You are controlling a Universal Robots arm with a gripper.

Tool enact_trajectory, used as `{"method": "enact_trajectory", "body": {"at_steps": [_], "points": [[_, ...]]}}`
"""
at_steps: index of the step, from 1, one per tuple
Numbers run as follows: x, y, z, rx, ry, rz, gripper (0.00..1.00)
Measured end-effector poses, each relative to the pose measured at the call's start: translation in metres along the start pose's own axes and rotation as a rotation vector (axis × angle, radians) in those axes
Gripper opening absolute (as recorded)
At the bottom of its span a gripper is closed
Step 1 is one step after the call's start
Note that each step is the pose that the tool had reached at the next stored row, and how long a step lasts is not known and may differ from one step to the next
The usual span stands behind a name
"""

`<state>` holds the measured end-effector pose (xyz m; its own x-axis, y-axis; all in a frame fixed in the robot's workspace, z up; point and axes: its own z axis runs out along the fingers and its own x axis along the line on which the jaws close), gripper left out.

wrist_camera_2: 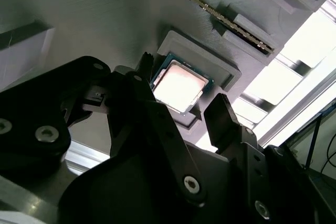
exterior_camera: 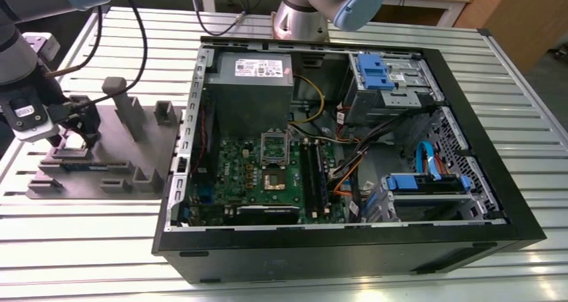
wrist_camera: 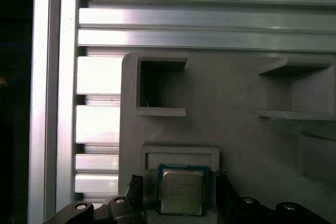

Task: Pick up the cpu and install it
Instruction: 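Pick up the cpu and move it towards the insertion slot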

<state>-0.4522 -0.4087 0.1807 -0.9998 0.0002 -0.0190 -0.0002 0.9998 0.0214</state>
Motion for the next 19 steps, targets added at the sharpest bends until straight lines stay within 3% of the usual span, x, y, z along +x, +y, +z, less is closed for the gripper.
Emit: {"method": "enact_trajectory", "body": {"at_steps": [9,10,19], "points": [[0.0000,-0.0004,0.0022,0.0001,-0.0005,0.000,0.64],[0.0000,-0.0004,0.0022,0.0001,-0.0004,0.000,0.58],[0.0000,-0.0004,0.0020,-0.0003,-0.0007,0.000,0.58]]}}
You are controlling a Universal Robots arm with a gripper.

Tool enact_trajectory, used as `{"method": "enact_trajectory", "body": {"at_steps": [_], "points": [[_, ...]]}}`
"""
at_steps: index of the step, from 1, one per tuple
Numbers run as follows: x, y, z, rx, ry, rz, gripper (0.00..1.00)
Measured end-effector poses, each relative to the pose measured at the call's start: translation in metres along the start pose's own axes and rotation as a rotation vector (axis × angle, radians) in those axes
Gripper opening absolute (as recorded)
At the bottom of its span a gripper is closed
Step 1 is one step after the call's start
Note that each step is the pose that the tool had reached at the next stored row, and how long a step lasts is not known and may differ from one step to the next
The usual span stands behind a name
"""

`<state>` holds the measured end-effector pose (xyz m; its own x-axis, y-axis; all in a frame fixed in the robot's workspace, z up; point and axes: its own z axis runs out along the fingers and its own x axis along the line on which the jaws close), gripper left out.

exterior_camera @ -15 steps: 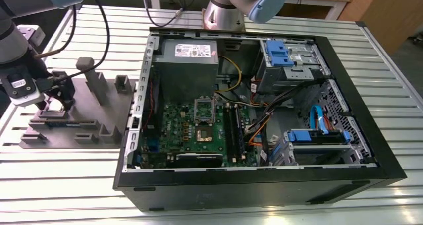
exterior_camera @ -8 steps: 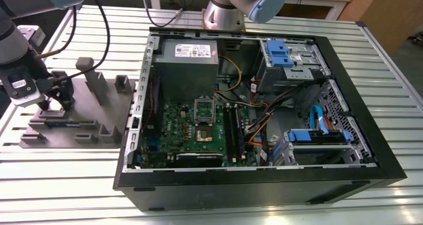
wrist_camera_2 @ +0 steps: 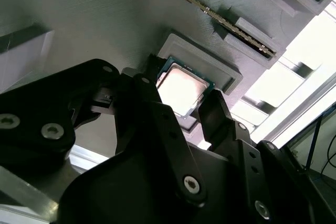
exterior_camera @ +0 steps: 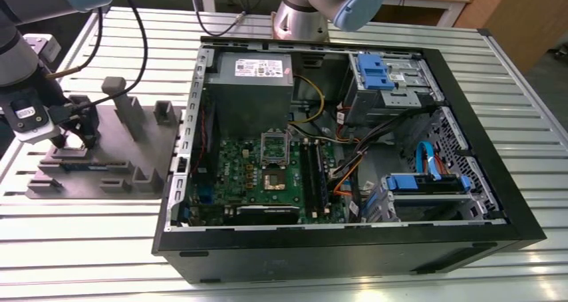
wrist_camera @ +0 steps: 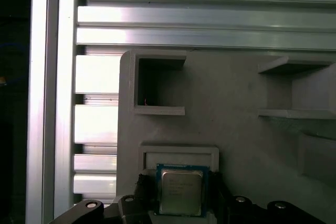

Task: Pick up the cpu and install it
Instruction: 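Pick up the cpu and move it towards the insertion slot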

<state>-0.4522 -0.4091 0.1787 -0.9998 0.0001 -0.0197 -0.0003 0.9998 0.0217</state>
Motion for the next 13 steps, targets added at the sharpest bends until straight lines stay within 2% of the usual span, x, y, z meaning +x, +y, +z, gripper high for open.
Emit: {"method": "enact_trajectory", "body": {"at_steps": [13], "points": [[0.0000,0.0001,-0.0002,-0.0046,0.0004,-0.004,0.56]]}}
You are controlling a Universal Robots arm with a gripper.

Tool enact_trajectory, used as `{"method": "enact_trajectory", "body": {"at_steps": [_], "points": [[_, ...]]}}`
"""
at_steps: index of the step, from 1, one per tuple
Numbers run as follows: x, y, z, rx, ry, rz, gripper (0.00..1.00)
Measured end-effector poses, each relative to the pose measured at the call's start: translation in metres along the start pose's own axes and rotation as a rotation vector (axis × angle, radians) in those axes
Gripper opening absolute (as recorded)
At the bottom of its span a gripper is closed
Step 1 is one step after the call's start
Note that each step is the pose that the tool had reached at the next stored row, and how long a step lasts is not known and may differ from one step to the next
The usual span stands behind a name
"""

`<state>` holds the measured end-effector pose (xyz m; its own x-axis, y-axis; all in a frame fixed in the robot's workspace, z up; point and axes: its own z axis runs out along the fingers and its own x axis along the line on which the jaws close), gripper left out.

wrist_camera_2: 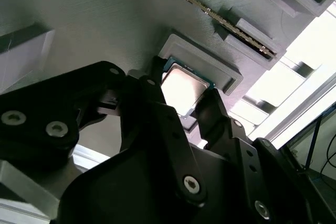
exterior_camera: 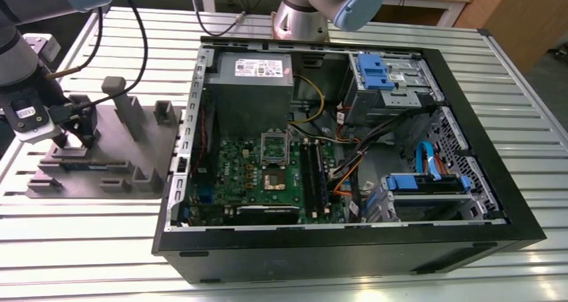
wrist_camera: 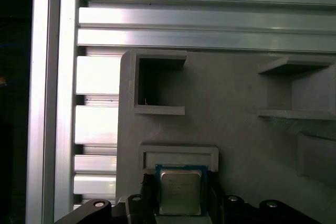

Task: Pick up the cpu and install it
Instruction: 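Pick up the cpu and move it towards the insertion slot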

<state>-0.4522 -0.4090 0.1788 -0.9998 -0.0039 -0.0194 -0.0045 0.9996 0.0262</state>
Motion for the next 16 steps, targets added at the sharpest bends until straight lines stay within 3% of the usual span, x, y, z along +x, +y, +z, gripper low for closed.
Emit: {"method": "enact_trajectory", "body": {"at_steps": [1,5,15,16], "points": [[0.0000,0.0000,0.0000,0.0000,0.0000,0.000,0.49],[0.0000,0.0000,0.0000,-0.0001,0.0000,0.000,0.47],[-0.0002,0.0000,0.0001,-0.0001,-0.0001,0.000,0.49],[-0.0002,0.0000,0.0000,-0.0001,-0.0001,0.000,0.55]]}}
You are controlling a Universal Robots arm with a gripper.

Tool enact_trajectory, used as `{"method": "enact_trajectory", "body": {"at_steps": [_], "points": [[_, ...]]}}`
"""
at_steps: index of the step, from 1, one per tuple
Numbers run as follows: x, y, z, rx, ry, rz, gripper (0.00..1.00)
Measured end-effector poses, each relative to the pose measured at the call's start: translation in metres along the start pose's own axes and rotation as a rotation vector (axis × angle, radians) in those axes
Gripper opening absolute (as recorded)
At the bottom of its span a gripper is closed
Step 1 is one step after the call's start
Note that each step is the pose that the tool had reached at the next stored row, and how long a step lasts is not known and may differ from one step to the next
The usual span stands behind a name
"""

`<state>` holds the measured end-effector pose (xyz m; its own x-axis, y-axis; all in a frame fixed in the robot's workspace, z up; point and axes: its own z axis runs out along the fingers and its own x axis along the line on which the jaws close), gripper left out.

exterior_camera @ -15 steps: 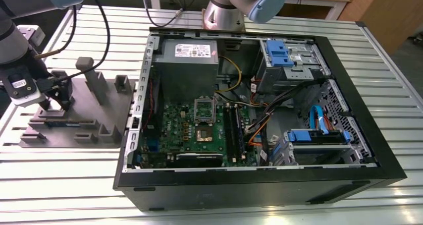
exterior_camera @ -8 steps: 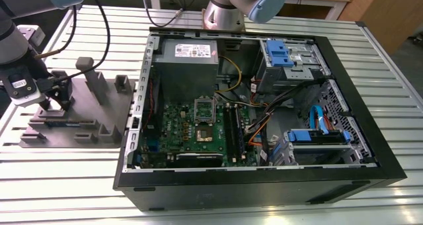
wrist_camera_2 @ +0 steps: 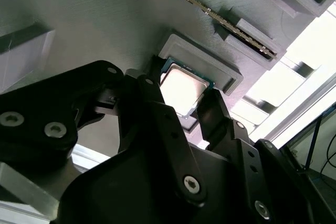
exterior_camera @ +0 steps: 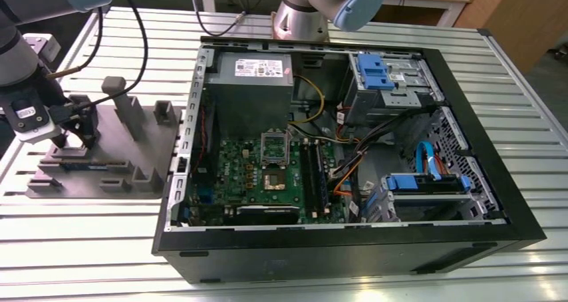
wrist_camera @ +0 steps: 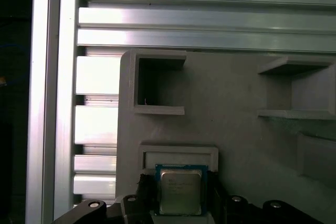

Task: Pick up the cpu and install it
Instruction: 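Pick up the cpu and move it towards the insertion slot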

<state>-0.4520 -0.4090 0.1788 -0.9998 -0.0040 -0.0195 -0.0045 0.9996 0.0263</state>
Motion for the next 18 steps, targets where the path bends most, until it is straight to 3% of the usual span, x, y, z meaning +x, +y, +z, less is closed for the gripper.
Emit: {"method": "enact_trajectory", "body": {"at_steps": [18], "points": [[-0.0001,0.0001,-0.0059,-0.0004,-0.0001,0.000,0.55]]}}
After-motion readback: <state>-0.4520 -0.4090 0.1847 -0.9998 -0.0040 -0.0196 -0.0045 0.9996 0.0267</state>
